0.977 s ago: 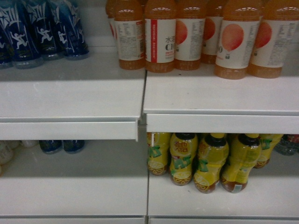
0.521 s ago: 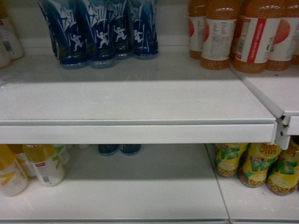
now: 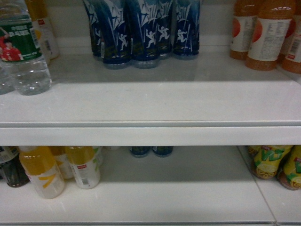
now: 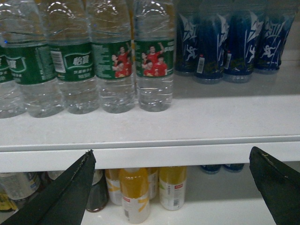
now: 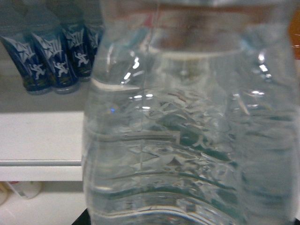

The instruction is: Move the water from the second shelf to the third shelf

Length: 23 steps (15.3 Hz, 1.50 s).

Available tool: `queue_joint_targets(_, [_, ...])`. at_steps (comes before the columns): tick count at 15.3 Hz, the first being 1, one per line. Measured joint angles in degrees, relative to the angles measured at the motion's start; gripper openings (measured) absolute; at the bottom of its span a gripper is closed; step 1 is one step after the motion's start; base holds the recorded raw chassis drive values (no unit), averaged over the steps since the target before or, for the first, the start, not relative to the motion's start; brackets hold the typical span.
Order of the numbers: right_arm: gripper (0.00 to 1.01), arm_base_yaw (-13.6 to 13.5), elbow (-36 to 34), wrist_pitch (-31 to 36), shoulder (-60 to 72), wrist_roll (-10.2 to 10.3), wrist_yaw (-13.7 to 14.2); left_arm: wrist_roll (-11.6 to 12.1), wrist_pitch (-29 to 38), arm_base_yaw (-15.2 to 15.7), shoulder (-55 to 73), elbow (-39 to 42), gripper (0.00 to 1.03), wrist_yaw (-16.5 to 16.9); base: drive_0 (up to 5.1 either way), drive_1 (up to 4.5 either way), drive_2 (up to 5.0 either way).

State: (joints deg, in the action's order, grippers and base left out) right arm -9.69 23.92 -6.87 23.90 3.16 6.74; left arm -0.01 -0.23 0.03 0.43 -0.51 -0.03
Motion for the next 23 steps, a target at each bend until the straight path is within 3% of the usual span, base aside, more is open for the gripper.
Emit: queue_joint_targets(23, [0.43,0.00,0.00,0.07,-0.07,-0.02,-0.11,0.00,0.04,0.00,0.00,0.00,0.98,0.02,-4.8,1.47,3.4])
